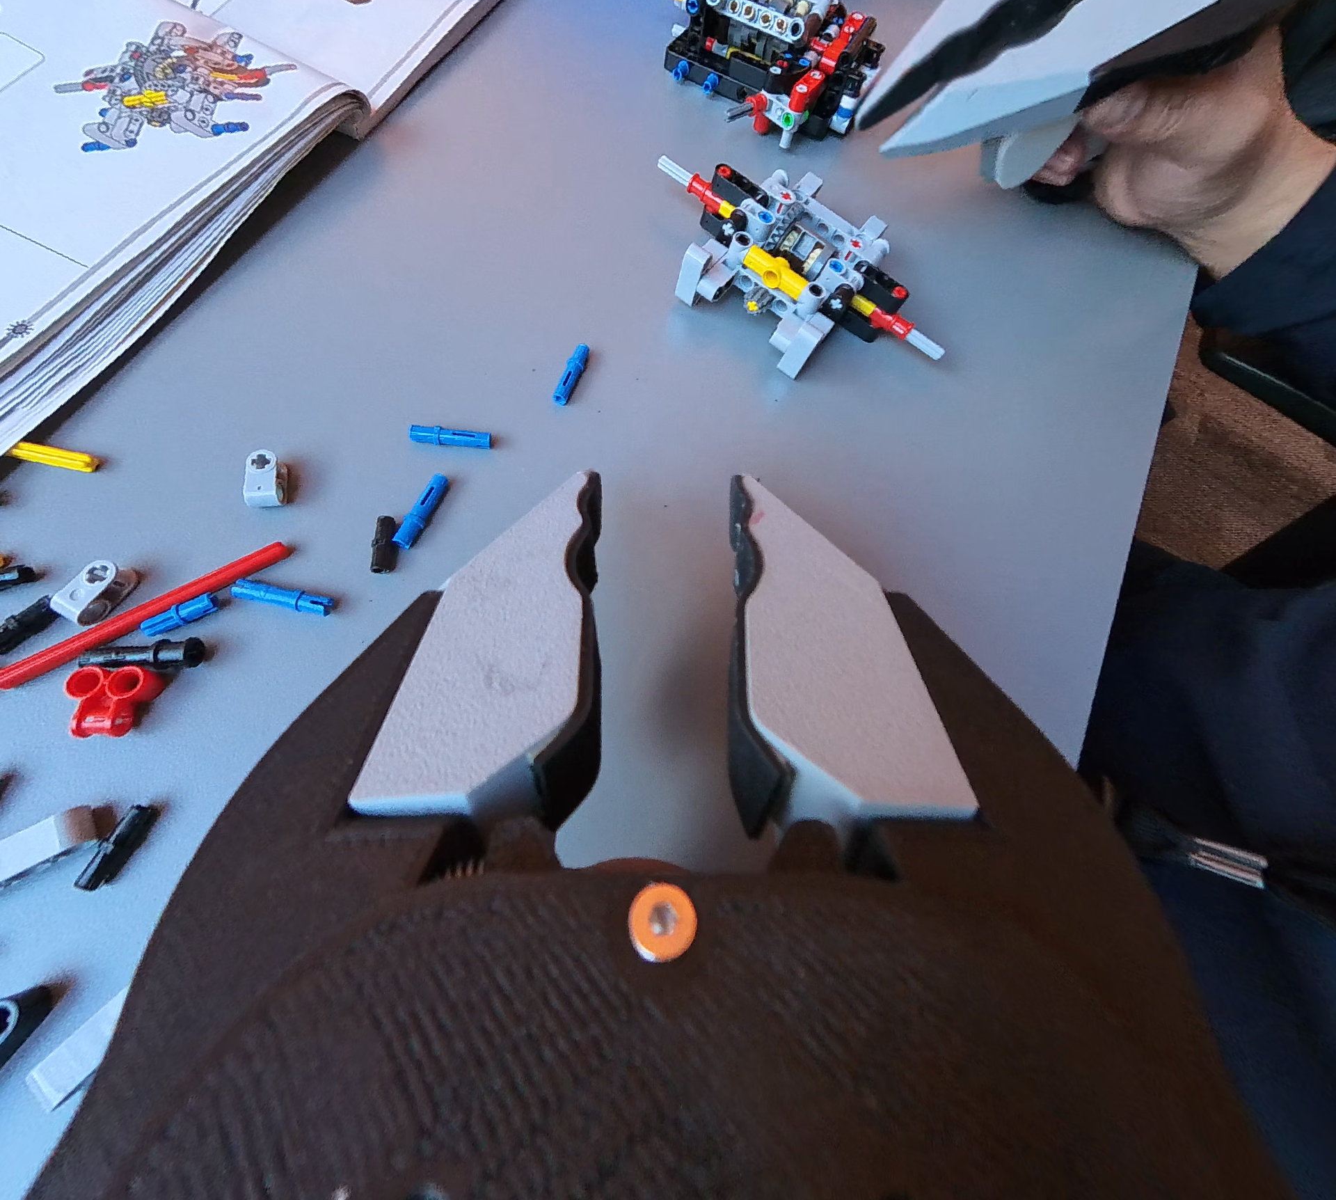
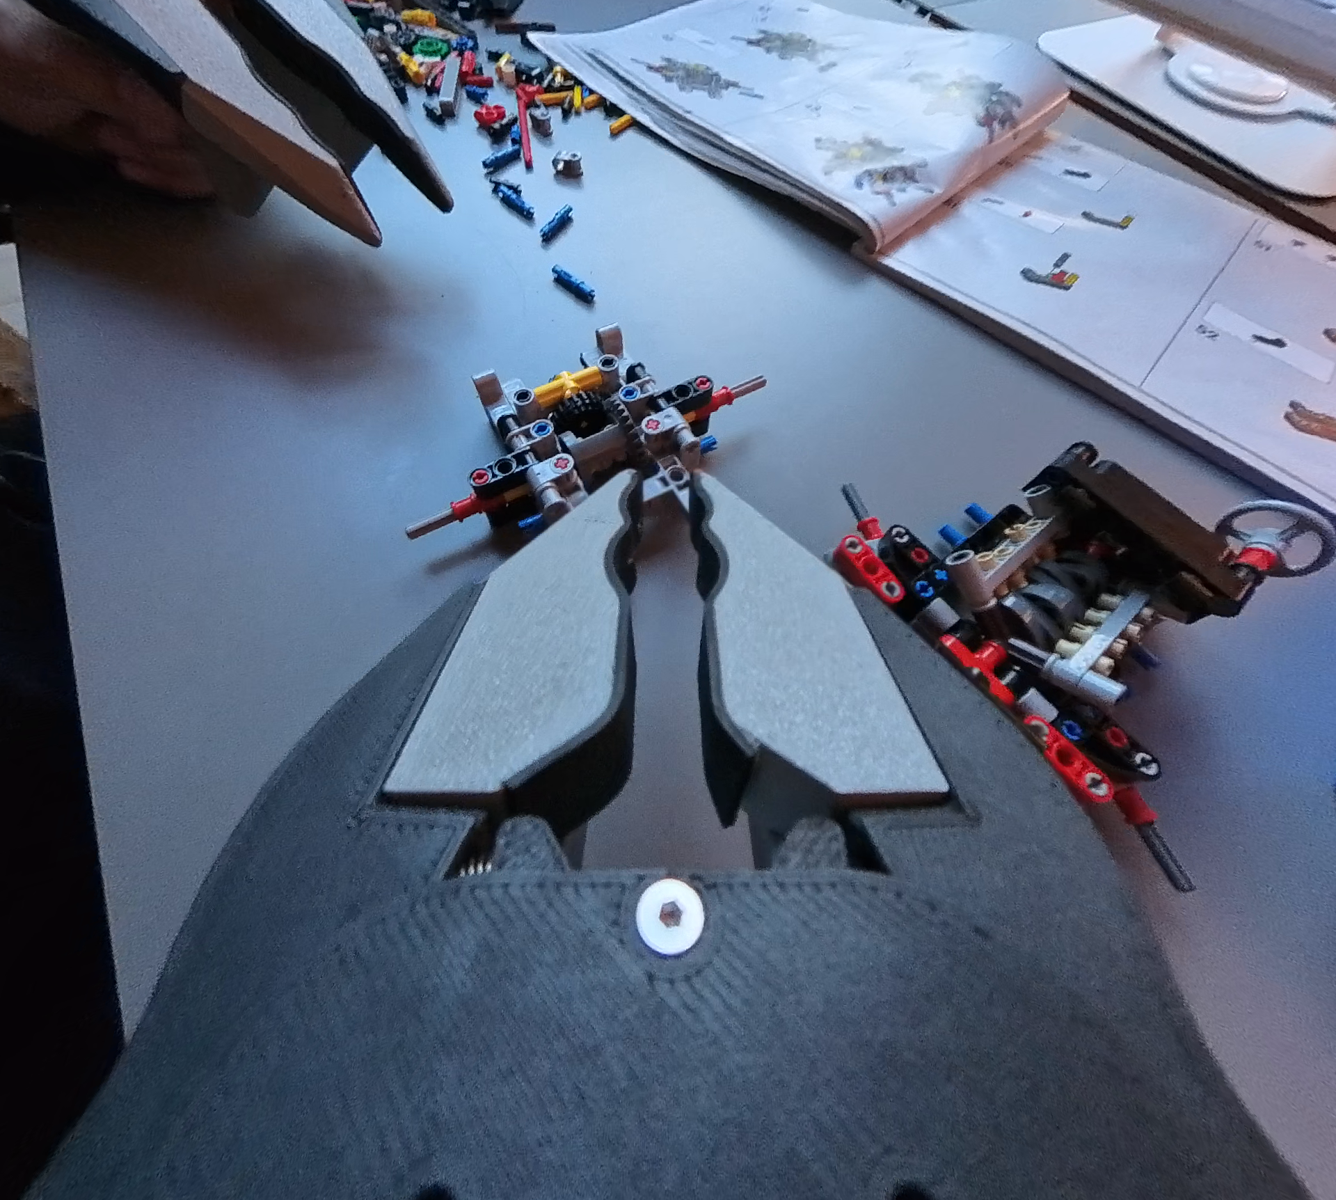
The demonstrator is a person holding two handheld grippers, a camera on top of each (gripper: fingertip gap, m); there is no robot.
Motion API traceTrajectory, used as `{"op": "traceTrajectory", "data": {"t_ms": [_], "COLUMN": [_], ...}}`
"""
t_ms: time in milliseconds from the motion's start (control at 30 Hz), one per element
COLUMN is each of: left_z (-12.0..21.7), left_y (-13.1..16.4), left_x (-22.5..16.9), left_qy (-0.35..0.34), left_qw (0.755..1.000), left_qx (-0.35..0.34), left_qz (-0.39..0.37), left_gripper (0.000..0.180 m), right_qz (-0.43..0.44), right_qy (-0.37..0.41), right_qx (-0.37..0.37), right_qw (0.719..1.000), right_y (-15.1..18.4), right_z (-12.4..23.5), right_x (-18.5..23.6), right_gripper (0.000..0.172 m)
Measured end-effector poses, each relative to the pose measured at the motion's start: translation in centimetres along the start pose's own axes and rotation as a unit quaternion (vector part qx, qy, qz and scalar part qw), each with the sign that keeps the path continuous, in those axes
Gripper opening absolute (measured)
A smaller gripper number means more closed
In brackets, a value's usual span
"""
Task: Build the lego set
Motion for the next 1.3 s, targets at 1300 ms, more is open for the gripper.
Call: {"op": "traceTrajectory", "data": {"t_ms": [1300], "left_z": [-0.2], "left_y": [0.1], "left_x": [0.0], "left_qy": [-0.01], "left_qw": [1.0], "left_qx": [0.009], "left_qz": [-0.003], "left_gripper": [0.033], "right_qz": [0.004], "right_qy": [-0.074], "right_qx": [0.091], "right_qw": [0.993], "right_y": [1.2], "right_z": [-0.5], "right_x": [0.9], "right_gripper": [0.009]}}
Point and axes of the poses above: each gripper's, where its closed fingertips meet, z back along the fingers, y out of its underside, x = y × z across the jaws, the point moved 9 cm from there along z, back along the fingers, and after that the axes turned 14 degrees about y, right-handed, at the moved point
